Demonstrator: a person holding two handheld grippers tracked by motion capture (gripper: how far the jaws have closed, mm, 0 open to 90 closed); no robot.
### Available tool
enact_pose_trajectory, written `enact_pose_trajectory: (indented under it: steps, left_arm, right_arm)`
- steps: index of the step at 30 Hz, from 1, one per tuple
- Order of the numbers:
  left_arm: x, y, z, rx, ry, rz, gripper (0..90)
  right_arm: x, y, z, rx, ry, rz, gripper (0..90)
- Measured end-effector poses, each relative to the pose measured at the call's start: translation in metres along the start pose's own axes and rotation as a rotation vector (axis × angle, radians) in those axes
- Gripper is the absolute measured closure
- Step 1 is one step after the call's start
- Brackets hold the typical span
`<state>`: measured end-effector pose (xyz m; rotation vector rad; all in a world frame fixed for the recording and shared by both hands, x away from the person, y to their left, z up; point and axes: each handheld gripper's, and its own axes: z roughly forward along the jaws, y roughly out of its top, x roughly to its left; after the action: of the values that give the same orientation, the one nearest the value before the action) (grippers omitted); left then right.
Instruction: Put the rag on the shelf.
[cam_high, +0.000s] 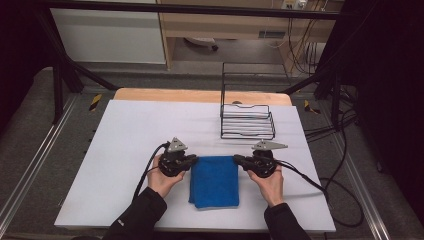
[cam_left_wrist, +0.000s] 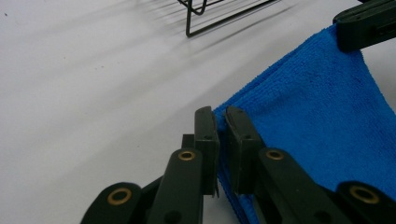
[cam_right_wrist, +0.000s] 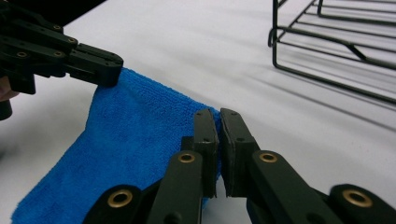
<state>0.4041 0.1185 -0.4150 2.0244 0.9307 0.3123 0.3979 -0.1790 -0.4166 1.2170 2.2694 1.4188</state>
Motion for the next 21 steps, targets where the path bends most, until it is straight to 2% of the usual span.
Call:
enact_pose_trajectory:
  steps: [7,10,15,21]
  left_arm:
    - [-0.002,0.008,-0.014,-0.046,-0.021,-0.011,83.5]
    - [-0.006,0.012,-0.021,-0.069,-0.016,0.005,83.6]
    - [-0.011,0.016,-0.028,-0.099,-0.006,0.022,83.5]
    - [-0.014,0.020,-0.033,-0.126,-0.010,0.016,83.5]
  right_arm:
    - [0.003,0.007,-0.010,-0.044,0.014,-0.003,86.6]
    - [0.004,0.010,-0.015,-0.068,0.015,-0.007,86.6]
    - [0.007,0.015,-0.022,-0.099,0.007,-0.039,86.7]
    - [0.010,0.021,-0.031,-0.139,0.007,-0.060,86.8]
